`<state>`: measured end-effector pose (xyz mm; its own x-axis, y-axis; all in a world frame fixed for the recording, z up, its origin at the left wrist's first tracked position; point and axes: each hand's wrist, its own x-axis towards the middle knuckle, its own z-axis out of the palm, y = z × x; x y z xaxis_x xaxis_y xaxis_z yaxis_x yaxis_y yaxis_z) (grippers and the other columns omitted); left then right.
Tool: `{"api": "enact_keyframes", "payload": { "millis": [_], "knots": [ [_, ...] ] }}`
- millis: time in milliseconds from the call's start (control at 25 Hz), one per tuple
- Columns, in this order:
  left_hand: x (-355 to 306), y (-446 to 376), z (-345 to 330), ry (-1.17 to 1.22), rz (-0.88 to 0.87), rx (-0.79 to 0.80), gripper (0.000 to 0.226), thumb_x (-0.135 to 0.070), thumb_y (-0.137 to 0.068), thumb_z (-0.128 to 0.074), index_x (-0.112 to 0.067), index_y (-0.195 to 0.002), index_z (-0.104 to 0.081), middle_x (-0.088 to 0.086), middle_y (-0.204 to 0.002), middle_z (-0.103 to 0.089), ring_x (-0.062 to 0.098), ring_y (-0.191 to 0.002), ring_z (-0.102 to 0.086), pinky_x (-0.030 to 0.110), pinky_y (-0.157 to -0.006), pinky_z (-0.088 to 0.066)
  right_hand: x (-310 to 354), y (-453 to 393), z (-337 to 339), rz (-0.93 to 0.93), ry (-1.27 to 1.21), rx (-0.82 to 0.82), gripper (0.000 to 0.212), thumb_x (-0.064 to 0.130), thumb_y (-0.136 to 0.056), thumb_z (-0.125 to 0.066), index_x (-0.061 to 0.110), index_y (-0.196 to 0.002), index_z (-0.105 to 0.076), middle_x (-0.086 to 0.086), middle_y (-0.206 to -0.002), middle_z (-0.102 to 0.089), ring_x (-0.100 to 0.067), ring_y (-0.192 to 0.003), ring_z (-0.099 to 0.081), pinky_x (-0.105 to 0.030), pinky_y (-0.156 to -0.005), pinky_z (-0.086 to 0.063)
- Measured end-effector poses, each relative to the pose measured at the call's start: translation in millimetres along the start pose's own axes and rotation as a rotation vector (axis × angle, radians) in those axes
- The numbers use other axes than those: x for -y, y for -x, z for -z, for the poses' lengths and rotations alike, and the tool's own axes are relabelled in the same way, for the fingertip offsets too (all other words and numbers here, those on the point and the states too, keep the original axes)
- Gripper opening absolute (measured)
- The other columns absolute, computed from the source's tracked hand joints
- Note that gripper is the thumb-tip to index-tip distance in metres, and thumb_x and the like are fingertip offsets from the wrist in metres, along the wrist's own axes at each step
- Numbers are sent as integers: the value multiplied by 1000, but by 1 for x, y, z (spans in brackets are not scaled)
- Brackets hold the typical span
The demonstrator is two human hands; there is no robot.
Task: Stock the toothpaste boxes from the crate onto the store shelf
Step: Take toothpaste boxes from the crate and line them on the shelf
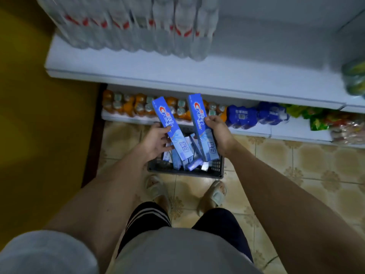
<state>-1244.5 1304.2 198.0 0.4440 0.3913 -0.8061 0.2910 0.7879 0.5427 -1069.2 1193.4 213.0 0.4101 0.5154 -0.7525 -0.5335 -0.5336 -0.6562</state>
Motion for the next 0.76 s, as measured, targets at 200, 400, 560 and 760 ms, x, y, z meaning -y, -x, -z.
{"api": "enact_keyframes", "payload": {
  "millis": [200, 400, 560, 760],
  "knots": [
    [-65, 62, 17, -35, -47, 94, 20, -8, -93, -51, -13, -112, -53, 8, -96, -66, 23, -78, -66, 34, -68, -55, 71, 71, -30, 97, 161, -12, 55, 55, -85, -61, 8, -113, -56, -17, -108, -67, -28, -85, -63, -42, -82, -52],
    [-132, 105, 24, 38, -170, 184, 12, -3, -92, -52, -7, -102, -55, 12, -90, -69, 32, -82, -69, 42, -78, -57, 121, 127, -44, 251, 324, -63, 38, 45, -78, -78, 17, -93, -57, -6, -84, -64, -20, -72, -62, -32, -65, -53],
    [-173, 137, 28, 210, -321, 209, 20, -2, -89, -55, -5, -109, -53, 12, -96, -68, 37, -85, -72, 43, -75, -60, 153, 155, -52, 340, 354, -68, 41, 31, -76, -82, 13, -101, -56, -11, -92, -66, -22, -70, -66, -32, -62, -55],
    [-204, 184, 0, 300, -467, 269, 32, -3, -88, -59, -2, -120, -53, 19, -111, -68, 37, -92, -72, 41, -75, -60, 197, 193, -66, 509, 304, -38, 38, 20, -74, -83, 11, -101, -58, -10, -91, -68, -21, -67, -65, -25, -52, -52]
  ]
}}
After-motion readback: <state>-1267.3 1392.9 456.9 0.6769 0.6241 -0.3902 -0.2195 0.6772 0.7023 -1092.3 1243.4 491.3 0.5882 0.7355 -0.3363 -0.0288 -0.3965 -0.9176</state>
